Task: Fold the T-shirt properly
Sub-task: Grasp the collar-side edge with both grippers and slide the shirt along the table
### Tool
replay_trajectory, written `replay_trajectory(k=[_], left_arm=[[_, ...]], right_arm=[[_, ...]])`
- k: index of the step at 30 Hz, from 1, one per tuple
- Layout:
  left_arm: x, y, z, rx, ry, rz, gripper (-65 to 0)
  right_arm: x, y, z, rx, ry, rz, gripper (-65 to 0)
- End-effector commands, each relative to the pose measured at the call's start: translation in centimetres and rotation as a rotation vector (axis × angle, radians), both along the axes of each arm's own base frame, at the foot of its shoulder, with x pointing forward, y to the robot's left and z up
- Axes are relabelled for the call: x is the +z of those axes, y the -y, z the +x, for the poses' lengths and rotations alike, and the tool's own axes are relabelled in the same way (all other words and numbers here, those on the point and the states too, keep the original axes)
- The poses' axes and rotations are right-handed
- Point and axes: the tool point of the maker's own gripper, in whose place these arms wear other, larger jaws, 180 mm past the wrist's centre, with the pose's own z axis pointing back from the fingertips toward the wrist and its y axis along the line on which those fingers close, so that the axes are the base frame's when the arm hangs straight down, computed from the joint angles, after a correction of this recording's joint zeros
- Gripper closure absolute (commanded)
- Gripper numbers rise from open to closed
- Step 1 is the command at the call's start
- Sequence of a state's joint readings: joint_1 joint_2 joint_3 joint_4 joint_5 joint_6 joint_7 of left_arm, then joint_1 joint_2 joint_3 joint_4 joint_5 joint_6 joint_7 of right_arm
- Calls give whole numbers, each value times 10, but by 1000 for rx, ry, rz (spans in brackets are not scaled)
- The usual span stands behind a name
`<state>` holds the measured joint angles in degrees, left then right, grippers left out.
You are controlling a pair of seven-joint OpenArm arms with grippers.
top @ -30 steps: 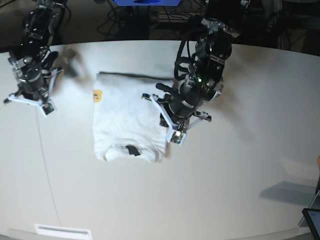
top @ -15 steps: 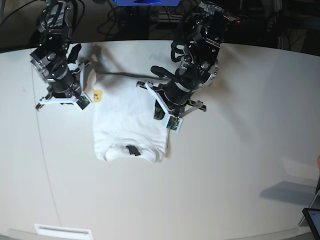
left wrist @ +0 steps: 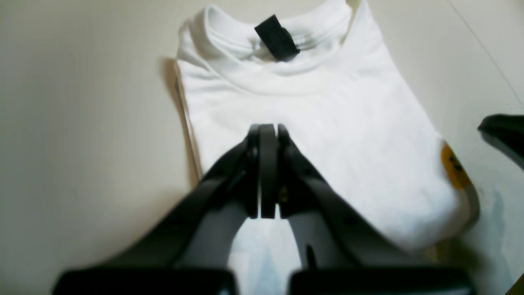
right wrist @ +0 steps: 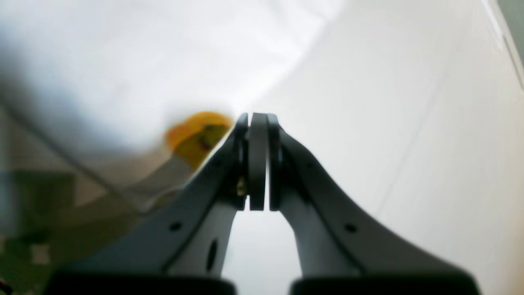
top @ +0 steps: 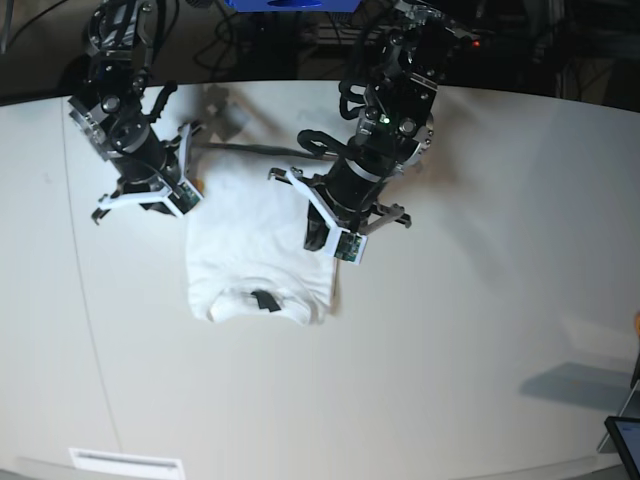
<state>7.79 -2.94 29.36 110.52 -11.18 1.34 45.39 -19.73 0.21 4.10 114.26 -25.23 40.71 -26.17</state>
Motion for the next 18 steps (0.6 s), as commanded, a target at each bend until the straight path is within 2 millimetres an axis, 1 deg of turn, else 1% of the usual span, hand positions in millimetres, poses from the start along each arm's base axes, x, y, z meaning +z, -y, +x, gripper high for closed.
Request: replay_trajectory(k=[1, 3, 5, 7, 11, 14, 18], left_arm=[[13, 8, 3, -24, 44, -23, 0], [12, 15, -2, -49, 42, -22, 0], [11, 17, -3, -57, 38, -21, 0], [10, 18, -4, -58, 35, -20, 0], [5, 15, -7, -49, 21, -19, 0], [-13, 12, -11, -59, -22, 12, 0], [-46, 8, -18, -58, -105, 48, 0]], right_arm=[[13, -7, 6, 2, 56, 35, -3], [12, -20, 3, 26, 49, 59, -3], [10, -32, -1, 49, 40, 74, -3], [8, -44, -6, 80, 28, 88, -3], [7, -62, -11, 125, 19, 104, -3], [5, -64, -13, 130, 10, 106, -3], [-11, -60, -19, 115, -48, 88, -3]])
